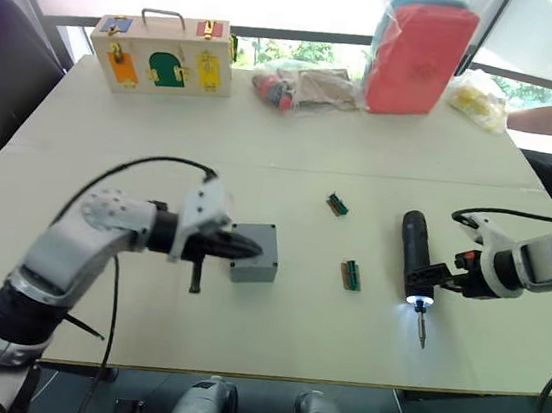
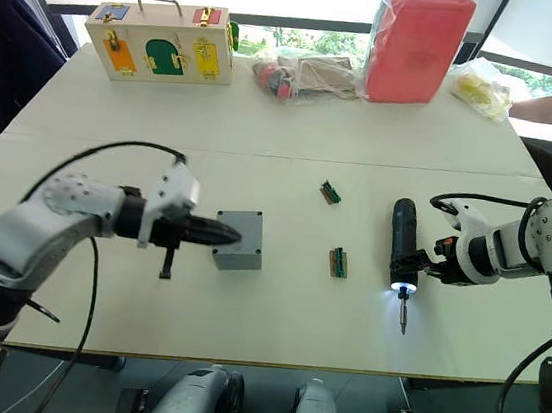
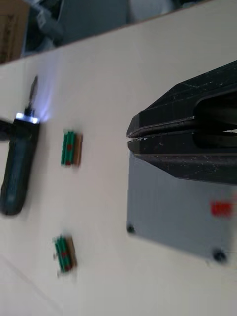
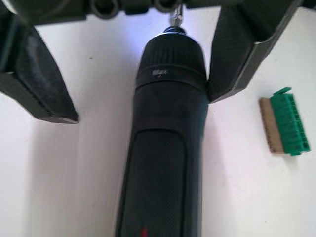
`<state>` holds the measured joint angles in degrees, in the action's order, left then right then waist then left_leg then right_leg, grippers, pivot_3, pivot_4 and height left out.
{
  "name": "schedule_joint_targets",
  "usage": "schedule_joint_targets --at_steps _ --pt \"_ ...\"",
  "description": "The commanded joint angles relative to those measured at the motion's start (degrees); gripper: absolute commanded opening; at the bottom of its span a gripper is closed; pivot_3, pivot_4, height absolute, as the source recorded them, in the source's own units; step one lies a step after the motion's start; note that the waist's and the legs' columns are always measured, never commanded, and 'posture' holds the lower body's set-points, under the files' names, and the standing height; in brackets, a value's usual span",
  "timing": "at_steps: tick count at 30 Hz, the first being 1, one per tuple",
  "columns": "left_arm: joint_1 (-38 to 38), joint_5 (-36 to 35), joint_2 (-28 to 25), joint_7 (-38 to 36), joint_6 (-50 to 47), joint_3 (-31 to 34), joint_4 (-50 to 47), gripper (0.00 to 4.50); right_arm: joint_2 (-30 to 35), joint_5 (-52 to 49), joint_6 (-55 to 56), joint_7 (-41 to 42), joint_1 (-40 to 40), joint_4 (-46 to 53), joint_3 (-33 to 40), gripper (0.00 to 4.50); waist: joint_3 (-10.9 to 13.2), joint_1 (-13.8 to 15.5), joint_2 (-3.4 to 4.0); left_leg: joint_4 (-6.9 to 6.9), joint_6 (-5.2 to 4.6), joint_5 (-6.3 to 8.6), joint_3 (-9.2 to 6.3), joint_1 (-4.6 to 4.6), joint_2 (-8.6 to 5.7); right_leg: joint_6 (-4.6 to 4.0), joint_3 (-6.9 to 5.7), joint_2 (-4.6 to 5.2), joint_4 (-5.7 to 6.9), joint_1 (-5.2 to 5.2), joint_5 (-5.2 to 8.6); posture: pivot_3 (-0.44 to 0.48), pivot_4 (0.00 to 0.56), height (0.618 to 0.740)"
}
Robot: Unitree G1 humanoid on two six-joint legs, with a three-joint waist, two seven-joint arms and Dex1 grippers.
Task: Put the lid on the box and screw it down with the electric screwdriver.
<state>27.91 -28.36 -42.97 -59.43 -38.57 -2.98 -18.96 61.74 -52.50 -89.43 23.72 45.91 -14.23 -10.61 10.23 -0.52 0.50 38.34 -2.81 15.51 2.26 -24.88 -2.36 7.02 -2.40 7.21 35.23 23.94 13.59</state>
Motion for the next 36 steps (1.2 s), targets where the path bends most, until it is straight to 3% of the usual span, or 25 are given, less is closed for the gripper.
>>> schedule_joint_targets --at_steps 1,6,11,17,28,36 --pt "-0.12 -2.64 -1.31 4.46 -1.93 10.46 3.59 0.0 1.44 3.73 8.92 8.52 5.62 5.35 2.55 4.44 0.01 -0.12 0.0 0.0 0.0 0.0 0.0 0.0 0.0 0.02 0.0 -0.01 0.0 0.02 -0.01 0.0 0.15 0.74" --pt "-5.47 -1.81 -0.73 8.99 -2.07 15.15 6.52 0.0 0.33 5.09 18.26 20.17 7.18 16.83 1.96 4.44 0.02 -0.29 -0.01 -0.06 0.14 -0.08 0.01 0.0 0.16 0.05 0.06 -0.21 0.01 0.11 0.0 0.0 0.15 0.74" --pt "-10.86 3.25 0.23 11.09 0.36 8.68 6.94 0.0 -3.16 13.38 33.36 25.11 -3.41 35.36 -5.68 4.44 -0.05 0.39 -0.37 -0.06 0.32 -0.18 -0.05 0.0 0.2 0.03 0.04 -0.24 0.01 0.03 -0.01 0.0 0.15 0.74" --pt "-12.07 5.28 4.66 13.46 1.17 3.5 6.07 0.0 -11.58 20.77 37.53 23.64 -8.96 37.69 -12.3 4.44 -0.02 1.38 -0.44 0.08 0.47 -0.26 -0.04 0.0 0.13 -0.08 0.09 -0.14 0.05 0.05 -0.19 0.0 0.15 0.74" --pt "-4.0 8.51 9.9 11.57 4.82 -3.78 12.86 0.0 -19.02 23.18 34.35 26.47 -8.75 36.49 -14.14 4.44 -0.05 1.3 -0.47 0.11 0.63 -0.35 -0.07 0.0 0.13 -0.1 0.04 -0.17 0.09 0.06 -0.2 0.0 0.15 0.74" --pt "9.29 14.57 14.12 4.55 15.58 -9.07 32.59 0.0 -22.37 19.7 27.21 25.37 -9.18 39.57 -11.09 4.44 -0.04 1.26 -0.48 0.47 0.5 -0.28 -0.12 -0.01 0.15 -0.1 0.01 -0.27 0.12 -0.14 -0.19 0.0 0.15 0.74"
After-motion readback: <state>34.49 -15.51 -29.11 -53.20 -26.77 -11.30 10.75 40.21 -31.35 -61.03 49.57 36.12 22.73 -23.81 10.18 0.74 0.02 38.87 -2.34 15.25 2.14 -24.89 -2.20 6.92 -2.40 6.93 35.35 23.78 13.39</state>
